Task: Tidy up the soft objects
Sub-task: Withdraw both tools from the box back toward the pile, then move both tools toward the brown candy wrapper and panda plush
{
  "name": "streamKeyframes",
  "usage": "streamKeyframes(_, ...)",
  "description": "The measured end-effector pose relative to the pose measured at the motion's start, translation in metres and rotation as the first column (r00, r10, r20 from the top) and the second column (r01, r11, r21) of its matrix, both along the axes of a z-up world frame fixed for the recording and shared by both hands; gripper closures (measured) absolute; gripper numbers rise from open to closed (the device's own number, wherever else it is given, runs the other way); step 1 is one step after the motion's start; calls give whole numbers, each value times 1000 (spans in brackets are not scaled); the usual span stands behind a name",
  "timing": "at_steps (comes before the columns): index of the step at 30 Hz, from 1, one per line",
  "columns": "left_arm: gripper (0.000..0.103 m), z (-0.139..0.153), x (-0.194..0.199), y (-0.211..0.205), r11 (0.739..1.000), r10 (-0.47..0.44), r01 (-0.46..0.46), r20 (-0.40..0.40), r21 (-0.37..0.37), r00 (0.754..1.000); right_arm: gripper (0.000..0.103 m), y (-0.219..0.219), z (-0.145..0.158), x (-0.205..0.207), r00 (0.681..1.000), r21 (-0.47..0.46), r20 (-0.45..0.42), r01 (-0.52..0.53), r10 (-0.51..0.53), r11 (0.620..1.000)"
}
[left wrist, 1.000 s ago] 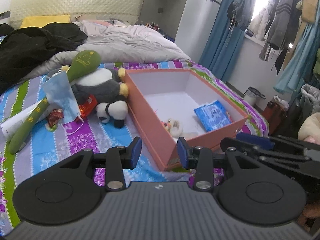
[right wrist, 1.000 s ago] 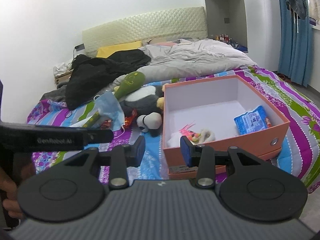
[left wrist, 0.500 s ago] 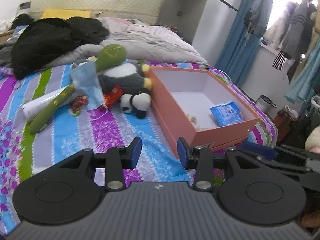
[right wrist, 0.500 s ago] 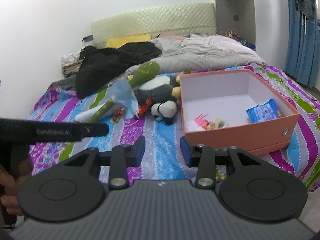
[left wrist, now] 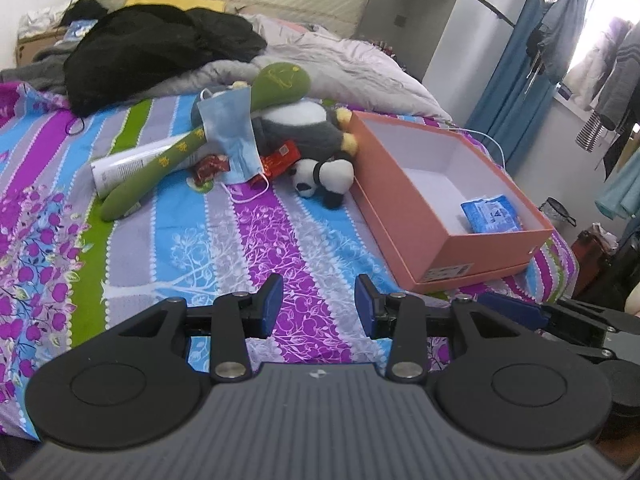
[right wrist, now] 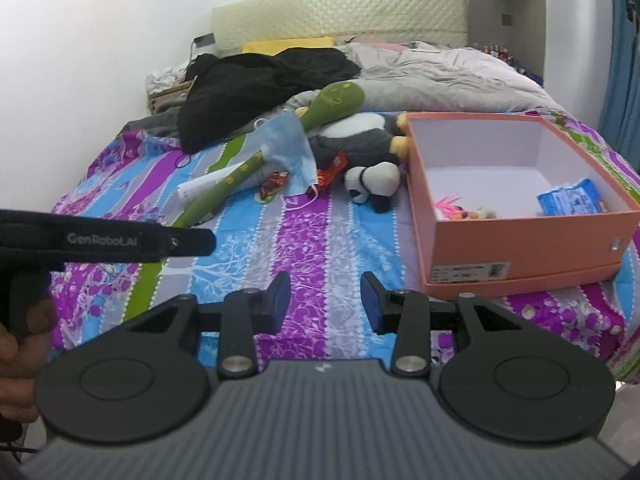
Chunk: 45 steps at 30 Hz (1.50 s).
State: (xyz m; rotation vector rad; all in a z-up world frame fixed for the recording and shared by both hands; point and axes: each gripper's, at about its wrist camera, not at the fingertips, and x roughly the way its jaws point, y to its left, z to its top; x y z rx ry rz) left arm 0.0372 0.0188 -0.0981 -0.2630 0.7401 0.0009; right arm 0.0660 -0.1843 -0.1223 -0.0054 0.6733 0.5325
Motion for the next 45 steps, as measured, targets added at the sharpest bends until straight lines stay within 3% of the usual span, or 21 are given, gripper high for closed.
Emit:
streamKeyframes(4, 50, -10, 14, 8, 1000, 4, -3, -12, 16, 1000, 61, 13, -7, 15, 1000, -3, -3, -3, 3, 1000)
streamKeyframes(9, 50, -34, 46, 24, 999, 16, -14, -49, 43, 999, 61, 32, -19, 46, 1000, -18, 9, 3, -3, 1000)
streamKeyframes(16, 50, -68, 102, 62, 992, 102, -95, -82, 86, 991, 61, 60, -43, 99, 999, -53, 34, 19, -17, 998)
streamKeyframes(28, 50, -116, 209, 104, 964, 161, -135, -99, 229, 982, 61, 108, -95, 181, 996, -133, 3, 90, -91, 987)
streamKeyframes(34, 50, -141, 249, 103, 945, 146, -107, -104, 309, 984, 61, 114, -112, 205, 982, -166, 12, 188, -189, 968)
streamKeyframes(38, 50, -151, 264, 99, 917, 156, -112, -85, 382, 984, 62, 115, -123, 219, 969, -188, 26, 246, -245, 951)
streamKeyframes(45, 50, -163, 283, 96, 889, 180, -139, -55, 436, 982, 62, 119, -136, 239, 956, -202, 26, 290, -291, 935)
